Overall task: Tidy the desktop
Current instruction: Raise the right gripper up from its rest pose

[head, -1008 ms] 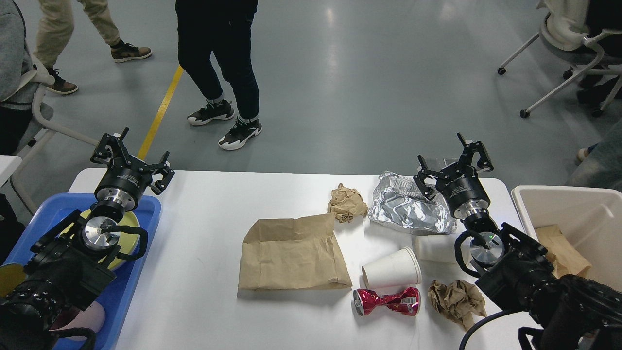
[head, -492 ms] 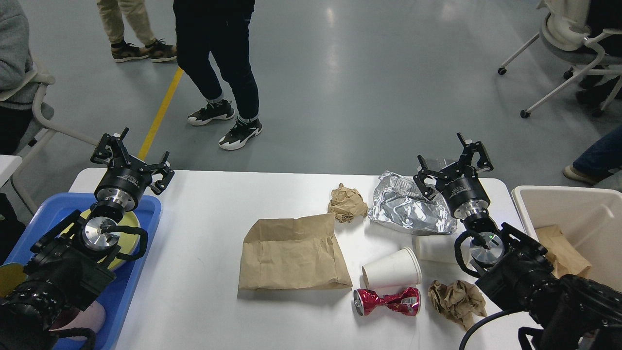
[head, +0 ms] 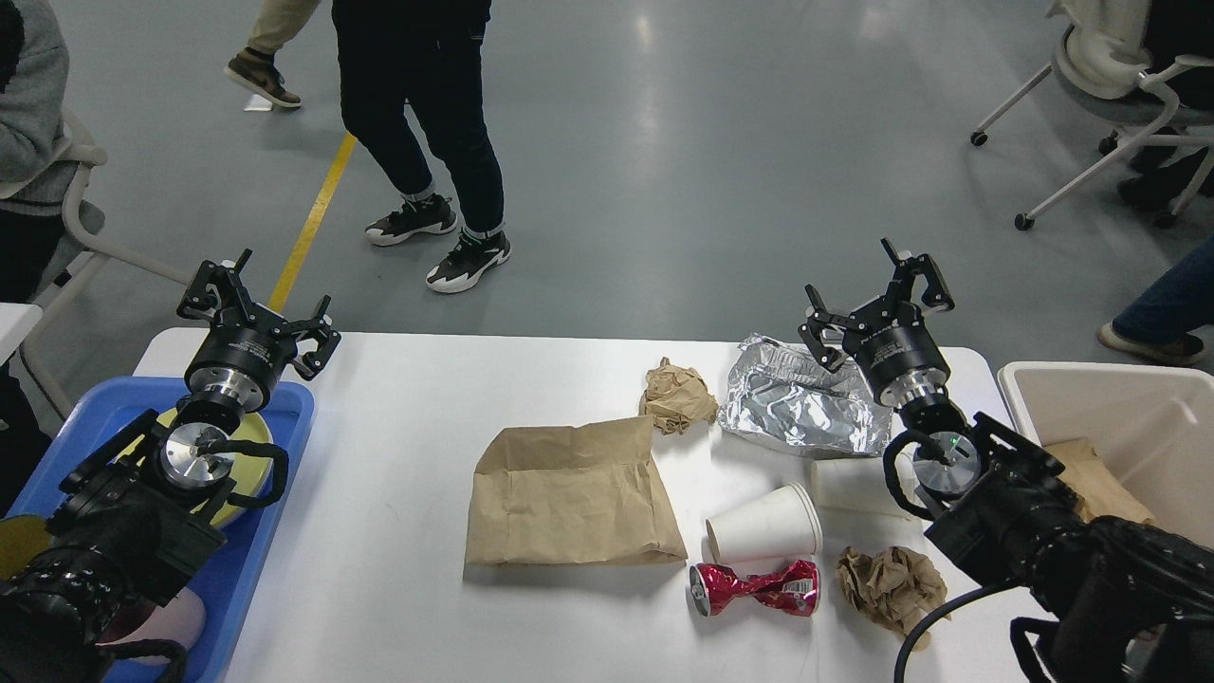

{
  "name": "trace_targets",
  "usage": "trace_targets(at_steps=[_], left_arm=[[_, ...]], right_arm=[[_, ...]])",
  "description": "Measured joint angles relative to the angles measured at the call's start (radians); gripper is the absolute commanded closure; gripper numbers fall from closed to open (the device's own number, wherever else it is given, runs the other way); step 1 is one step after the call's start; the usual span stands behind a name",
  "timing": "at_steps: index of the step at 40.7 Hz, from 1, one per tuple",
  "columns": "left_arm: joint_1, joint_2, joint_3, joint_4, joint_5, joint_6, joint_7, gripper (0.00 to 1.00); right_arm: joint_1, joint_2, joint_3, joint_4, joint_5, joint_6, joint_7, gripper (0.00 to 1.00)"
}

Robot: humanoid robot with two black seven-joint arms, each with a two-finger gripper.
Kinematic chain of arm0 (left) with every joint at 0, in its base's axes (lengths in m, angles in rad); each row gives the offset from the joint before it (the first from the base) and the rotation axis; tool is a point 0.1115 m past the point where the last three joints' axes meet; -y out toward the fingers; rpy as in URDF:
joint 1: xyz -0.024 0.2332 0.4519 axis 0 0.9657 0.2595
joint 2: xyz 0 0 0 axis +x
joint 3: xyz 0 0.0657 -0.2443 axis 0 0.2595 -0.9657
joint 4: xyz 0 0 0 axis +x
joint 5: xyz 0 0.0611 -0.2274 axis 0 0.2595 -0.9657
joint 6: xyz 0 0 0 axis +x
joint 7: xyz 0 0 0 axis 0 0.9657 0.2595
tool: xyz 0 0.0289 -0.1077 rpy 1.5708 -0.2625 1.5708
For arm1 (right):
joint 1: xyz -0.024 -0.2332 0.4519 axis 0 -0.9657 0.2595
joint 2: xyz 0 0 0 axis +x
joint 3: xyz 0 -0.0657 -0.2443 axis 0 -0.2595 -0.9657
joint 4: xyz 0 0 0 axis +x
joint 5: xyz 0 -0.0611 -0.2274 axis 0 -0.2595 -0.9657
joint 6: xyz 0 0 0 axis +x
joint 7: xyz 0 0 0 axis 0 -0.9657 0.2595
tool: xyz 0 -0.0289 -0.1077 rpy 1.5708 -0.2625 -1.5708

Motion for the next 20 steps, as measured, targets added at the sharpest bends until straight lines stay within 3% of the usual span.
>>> trace_targets(at_steps=[5, 11, 20], left_arm=[[0.000, 0.000, 0.000, 0.000, 0.000, 0.000, 0.000, 0.02], [0.000, 0.000, 0.000, 0.000, 0.000, 0.000, -0.001, 0.02], [0.002, 0.000, -0.001, 0.000, 0.001, 0.000, -0.001, 0.02]], right_arm=[[0.066, -0.052, -0.125, -0.023, -0.002, 0.000, 0.000, 0.00], [0.200, -0.134, -0.476, -0.027, -0.017, 0.000, -0.001, 0.00], [0.384, -0.153, -0.939, 0.010, -0.021, 0.007, -0.001, 0.00]])
